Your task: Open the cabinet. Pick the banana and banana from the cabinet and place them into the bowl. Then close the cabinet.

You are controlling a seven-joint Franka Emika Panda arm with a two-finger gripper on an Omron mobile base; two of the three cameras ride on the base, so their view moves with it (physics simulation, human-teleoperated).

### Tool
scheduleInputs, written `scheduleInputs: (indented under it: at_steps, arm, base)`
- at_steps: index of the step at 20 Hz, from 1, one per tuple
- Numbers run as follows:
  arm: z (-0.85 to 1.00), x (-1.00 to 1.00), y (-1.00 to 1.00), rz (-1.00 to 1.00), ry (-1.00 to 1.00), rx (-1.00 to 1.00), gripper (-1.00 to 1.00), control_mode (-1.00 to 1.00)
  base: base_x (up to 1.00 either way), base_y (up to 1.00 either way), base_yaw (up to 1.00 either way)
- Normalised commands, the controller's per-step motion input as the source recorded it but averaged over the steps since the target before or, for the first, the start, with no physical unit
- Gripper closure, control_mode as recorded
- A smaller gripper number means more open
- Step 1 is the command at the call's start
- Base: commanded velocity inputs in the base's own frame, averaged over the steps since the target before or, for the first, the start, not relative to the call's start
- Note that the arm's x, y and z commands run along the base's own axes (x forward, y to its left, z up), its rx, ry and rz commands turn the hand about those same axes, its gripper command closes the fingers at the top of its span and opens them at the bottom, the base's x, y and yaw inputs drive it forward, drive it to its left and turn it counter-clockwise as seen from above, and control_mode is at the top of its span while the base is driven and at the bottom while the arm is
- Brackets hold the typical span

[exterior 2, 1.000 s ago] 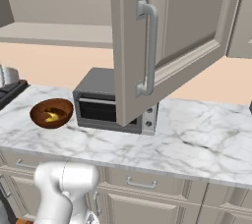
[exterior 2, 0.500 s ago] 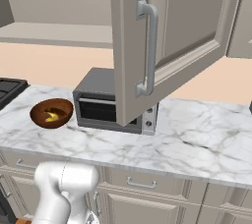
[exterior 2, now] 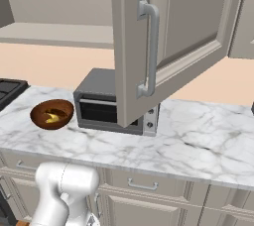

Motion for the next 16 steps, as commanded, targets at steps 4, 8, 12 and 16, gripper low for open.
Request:
scheduleInputs:
  at_steps: [4,8,12,16]
  arm:
    - [0.02,0.03,0.85,-0.11,-0.4,-0.15,-1.0,-1.0]
    - [0.0,0.19,0.76,-0.1,-0.36,-0.12,-1.0,-1.0]
    - [0.0,0.26,0.67,-0.18,-0.35,-0.13,-1.0,-1.0]
    - [-0.04,0.75,0.47,-0.27,-0.02,-0.11,-1.0,-1.0]
  base:
    - [0.0,0.0,0.0]
    - [0.0,0.0,0.0]
    - [0.0,0.0,0.0]
    - [0.0,0.0,0.0]
